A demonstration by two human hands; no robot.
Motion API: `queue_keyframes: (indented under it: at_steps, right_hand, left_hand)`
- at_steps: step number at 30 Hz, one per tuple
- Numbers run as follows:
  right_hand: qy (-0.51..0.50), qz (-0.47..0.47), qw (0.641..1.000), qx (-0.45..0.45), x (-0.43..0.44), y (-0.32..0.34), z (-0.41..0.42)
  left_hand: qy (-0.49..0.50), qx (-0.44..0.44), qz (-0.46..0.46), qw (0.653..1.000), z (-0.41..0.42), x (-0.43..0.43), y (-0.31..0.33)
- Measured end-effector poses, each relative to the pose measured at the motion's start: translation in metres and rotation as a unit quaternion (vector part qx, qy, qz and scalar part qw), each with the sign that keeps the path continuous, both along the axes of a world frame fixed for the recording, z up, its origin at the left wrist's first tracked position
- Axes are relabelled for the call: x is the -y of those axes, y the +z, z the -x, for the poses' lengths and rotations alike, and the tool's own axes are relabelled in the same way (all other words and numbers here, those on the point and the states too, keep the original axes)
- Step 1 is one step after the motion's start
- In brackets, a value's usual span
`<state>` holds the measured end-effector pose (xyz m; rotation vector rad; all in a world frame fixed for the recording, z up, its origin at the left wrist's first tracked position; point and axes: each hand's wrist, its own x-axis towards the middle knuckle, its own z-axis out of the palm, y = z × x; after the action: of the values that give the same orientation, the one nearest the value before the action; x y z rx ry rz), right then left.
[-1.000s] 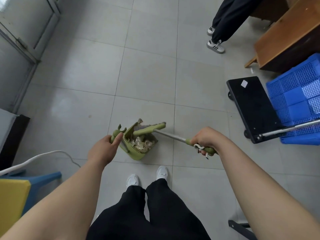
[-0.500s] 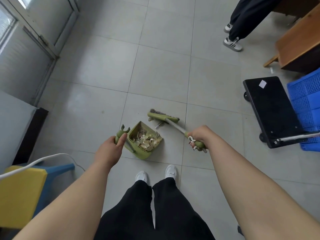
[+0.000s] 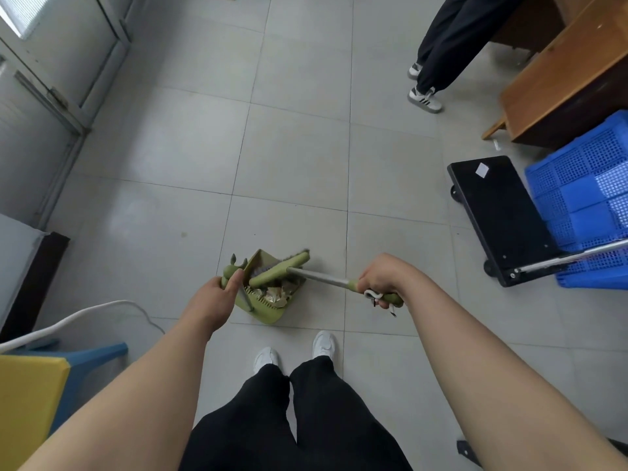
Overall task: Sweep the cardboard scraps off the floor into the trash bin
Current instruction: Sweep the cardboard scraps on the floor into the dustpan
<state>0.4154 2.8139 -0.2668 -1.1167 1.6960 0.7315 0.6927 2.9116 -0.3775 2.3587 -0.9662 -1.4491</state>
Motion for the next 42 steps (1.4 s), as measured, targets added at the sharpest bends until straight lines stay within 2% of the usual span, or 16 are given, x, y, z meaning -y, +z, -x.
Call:
queue_keyframes:
  at_steps: [8,14,18,23,28,31,36,42]
  right_hand:
    - [-0.081,0.049,0.995,0.014,0.003,0.017,0.030]
    - [-0.222,0.096,0.970,0.012,0.004,-0.025,0.042]
    - [-0.268,0.087,0.959,0.013,-0.003,-0.060,0.034]
    - [-0.247,0.016,0.969,0.027,-0.029,-0.077,0.020]
    - [-0.192,-0.027,0.980,0.053,-0.046,-0.051,0.021]
    - [-0.156,0.008,0.985,0.068,-0.045,-0.021,0.026]
    - [-0.071,0.057,0.994,0.057,-0.059,0.014,0.028]
    - [-0.052,0.073,0.995,0.039,-0.069,0.018,0.040]
  left_hand:
    - [-0.022,0.001,-0.024,0.999,-0.005,-0.004,0.001]
    - [-0.029,0.023,-0.030,0.999,-0.020,-0.015,0.001]
    - [-0.046,0.041,-0.035,0.997,-0.029,-0.024,-0.003]
    - [-0.054,0.042,-0.033,0.997,-0.024,-0.018,-0.002]
    - [-0.058,0.031,-0.030,0.997,-0.005,-0.012,0.001]
    - [-0.034,0.016,-0.026,0.999,0.001,-0.017,0.001]
    - [-0.034,0.111,0.007,0.993,0.004,-0.027,0.003]
    - [-0.034,0.139,0.014,0.990,0.009,-0.039,0.001]
